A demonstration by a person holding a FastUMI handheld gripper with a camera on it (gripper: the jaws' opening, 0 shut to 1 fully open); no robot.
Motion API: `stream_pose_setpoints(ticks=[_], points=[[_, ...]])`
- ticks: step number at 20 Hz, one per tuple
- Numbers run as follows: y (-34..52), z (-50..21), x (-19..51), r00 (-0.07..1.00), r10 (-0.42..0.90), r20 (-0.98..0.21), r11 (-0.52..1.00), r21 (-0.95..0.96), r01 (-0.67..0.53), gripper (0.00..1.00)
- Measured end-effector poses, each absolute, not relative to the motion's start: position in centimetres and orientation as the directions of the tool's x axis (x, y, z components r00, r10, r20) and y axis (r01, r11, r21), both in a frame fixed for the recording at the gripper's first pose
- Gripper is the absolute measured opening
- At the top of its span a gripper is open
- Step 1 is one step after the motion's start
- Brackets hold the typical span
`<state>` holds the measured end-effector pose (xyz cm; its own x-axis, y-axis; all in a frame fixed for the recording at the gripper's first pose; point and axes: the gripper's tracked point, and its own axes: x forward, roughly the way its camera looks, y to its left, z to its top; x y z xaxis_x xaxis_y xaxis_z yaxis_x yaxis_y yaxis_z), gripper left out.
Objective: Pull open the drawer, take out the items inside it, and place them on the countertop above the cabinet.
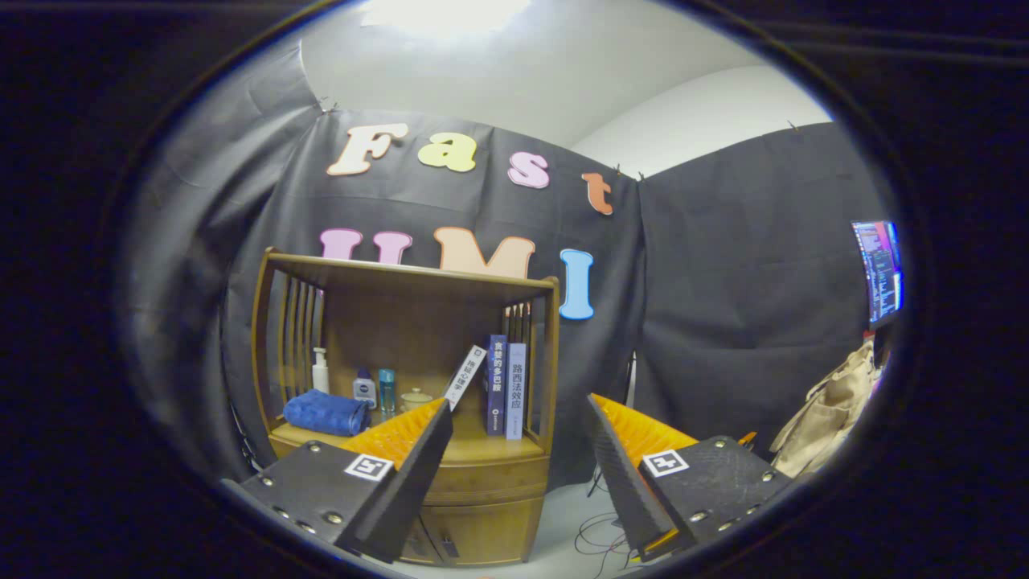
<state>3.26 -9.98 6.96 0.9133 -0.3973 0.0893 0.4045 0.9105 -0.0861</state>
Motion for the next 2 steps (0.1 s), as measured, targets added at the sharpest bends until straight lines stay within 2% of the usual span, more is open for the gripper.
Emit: stream_pose_setpoints(ticks=[2], points=[[-9.84, 6.93, 2.70, 0.917, -0.389, 0.091, 0.914, -0.082, 0.396, 0.95]])
